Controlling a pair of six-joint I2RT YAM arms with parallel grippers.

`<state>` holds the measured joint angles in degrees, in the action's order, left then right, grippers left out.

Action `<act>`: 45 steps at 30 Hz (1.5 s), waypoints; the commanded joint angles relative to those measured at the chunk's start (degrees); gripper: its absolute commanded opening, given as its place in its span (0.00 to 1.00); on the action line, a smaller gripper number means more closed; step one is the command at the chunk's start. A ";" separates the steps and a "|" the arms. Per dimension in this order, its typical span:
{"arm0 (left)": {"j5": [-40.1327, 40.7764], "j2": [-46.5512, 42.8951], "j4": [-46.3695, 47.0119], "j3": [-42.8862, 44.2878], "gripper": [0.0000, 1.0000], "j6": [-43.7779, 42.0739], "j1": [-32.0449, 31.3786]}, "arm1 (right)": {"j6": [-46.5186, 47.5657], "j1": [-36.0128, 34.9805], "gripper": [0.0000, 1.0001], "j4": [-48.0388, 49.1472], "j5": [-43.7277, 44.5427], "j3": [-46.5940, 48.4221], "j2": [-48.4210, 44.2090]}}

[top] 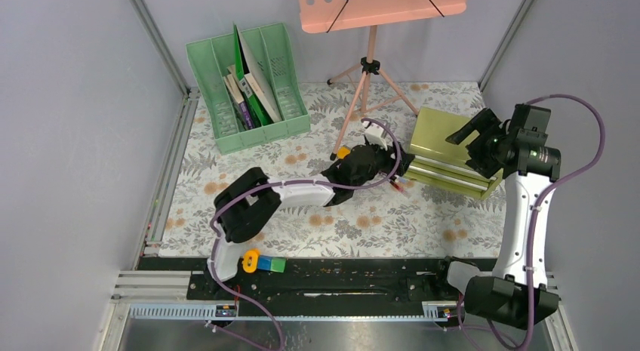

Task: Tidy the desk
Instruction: Move the storage box to the center of the board.

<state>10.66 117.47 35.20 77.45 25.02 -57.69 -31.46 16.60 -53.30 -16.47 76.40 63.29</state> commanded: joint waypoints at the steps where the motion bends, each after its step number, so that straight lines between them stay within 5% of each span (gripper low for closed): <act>1: -6.97 -5.45 8.44 -4.98 0.67 16.25 -0.17 | 2.42 -0.25 0.91 1.86 1.14 5.59 2.63; 10: -8.98 2.52 27.99 -8.32 0.61 48.14 0.04 | 2.88 -0.25 0.91 2.93 -0.58 8.68 10.91; 14: -6.91 7.42 31.29 -6.34 0.59 55.24 -0.33 | 2.91 -0.34 0.91 4.28 -1.06 8.89 14.09; 23: 0.52 11.74 25.87 -1.19 0.58 56.71 -1.29 | 3.13 -0.34 0.92 4.52 -1.20 10.31 19.77; 29: 3.81 14.22 21.05 3.05 0.46 57.75 -1.35 | 3.20 -0.34 0.92 4.57 -1.16 9.73 19.99; 45: 4.21 19.41 14.46 10.50 0.44 56.95 0.44 | 3.79 -0.34 0.92 3.81 -1.46 10.59 19.56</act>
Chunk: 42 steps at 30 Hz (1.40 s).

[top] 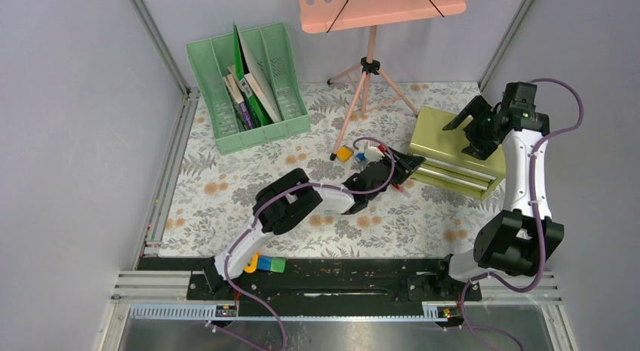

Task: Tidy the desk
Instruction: Move the storage box to the center of the board, then open the drawer in the storage box.

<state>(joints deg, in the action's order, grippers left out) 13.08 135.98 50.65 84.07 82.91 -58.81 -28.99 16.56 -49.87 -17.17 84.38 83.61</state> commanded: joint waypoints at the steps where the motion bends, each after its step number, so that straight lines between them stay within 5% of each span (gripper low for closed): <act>1: 1.73 1.00 -0.96 3.96 0.44 -1.37 1.79 | 1.33 -0.30 0.92 0.33 -0.72 2.56 -0.81; 19: 0.96 0.74 6.73 2.43 0.48 -0.40 3.90 | 1.40 -0.30 0.92 0.31 -1.02 2.11 -0.48; 22: -0.03 0.65 2.29 5.25 0.47 -1.76 4.32 | 1.30 -0.30 0.92 0.55 -1.26 1.78 -0.38; 39: -3.50 3.94 -4.52 15.79 0.01 -3.21 6.06 | 1.31 -0.30 0.92 0.00 -1.11 2.45 -0.30; 42: -5.01 3.52 -4.09 15.78 0.00 -3.26 6.22 | 1.36 -0.30 0.92 0.02 -1.11 2.28 -0.68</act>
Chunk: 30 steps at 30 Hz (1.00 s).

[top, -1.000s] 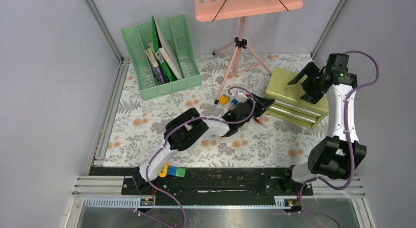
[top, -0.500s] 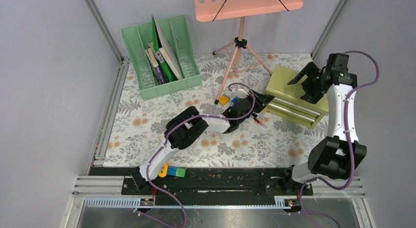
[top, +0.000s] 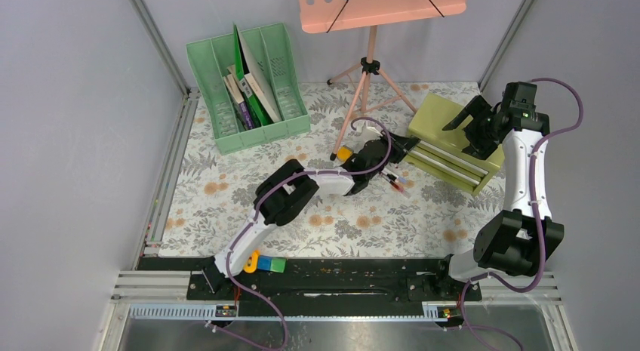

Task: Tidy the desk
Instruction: Open the drawer in the storage box.

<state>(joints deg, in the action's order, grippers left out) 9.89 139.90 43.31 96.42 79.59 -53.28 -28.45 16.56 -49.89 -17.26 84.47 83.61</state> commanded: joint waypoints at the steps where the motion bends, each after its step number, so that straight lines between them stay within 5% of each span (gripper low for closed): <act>1: -2.29 -0.71 3.47 3.19 0.00 0.00 0.70 | 0.77 -0.29 0.92 0.03 -1.01 2.11 -0.77; 17: -4.75 -6.34 11.94 -7.61 0.00 0.90 0.13 | 0.04 -0.87 0.92 0.94 -2.27 0.70 -1.67; 20: -4.33 -5.77 11.08 -6.61 0.41 1.20 -0.10 | 0.14 -0.91 0.92 1.00 -2.35 0.63 -1.65; 22: -3.82 -5.33 9.70 -5.57 0.53 1.23 -0.10 | 0.21 -0.91 0.92 0.97 -2.43 0.64 -1.63; 26: -2.84 -4.04 6.26 -2.75 0.56 1.36 -0.08 | 0.49 -0.91 0.93 0.85 -2.37 0.76 -1.49; 30: -1.41 -2.68 5.93 -1.27 0.48 3.39 -0.09 | 0.80 -0.91 0.92 0.77 -2.13 1.03 -0.98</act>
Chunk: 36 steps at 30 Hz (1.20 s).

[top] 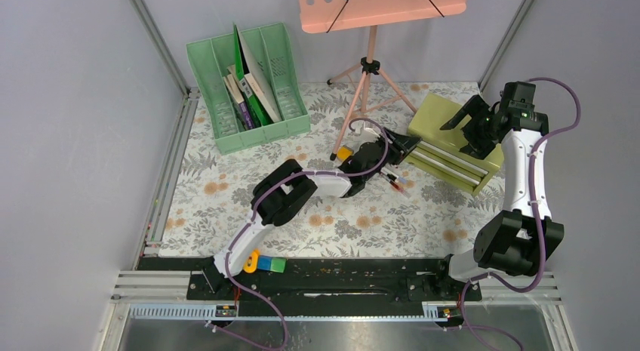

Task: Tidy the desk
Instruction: Open the drawer in the storage box.

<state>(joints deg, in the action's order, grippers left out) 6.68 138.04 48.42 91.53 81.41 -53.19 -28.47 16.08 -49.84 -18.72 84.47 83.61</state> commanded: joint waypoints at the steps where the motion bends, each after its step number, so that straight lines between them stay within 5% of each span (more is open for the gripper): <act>1: 1.83 -0.55 0.04 4.41 0.47 1.69 -0.20 | 0.84 -0.43 0.92 0.73 -0.39 1.03 -0.82; 14: 2.69 -0.43 -2.24 2.85 0.38 3.00 -0.19 | 0.68 -0.43 0.92 0.37 3.62 5.77 2.30; 21: 2.48 0.07 -2.39 3.08 0.39 3.14 -0.21 | 0.17 -0.41 0.92 0.35 5.30 7.59 6.45; 27: 3.39 -1.88 -0.19 -1.34 0.51 2.38 -0.81 | 0.08 -0.43 0.92 0.57 6.20 5.89 8.48; 36: 3.11 0.00 -0.02 1.19 0.47 1.91 -1.05 | 0.39 -0.48 0.92 0.83 5.94 5.62 8.02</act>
<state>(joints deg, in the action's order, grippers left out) 8.23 138.06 46.35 89.17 83.85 -54.08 -28.58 16.01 -49.25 -14.11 90.11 91.83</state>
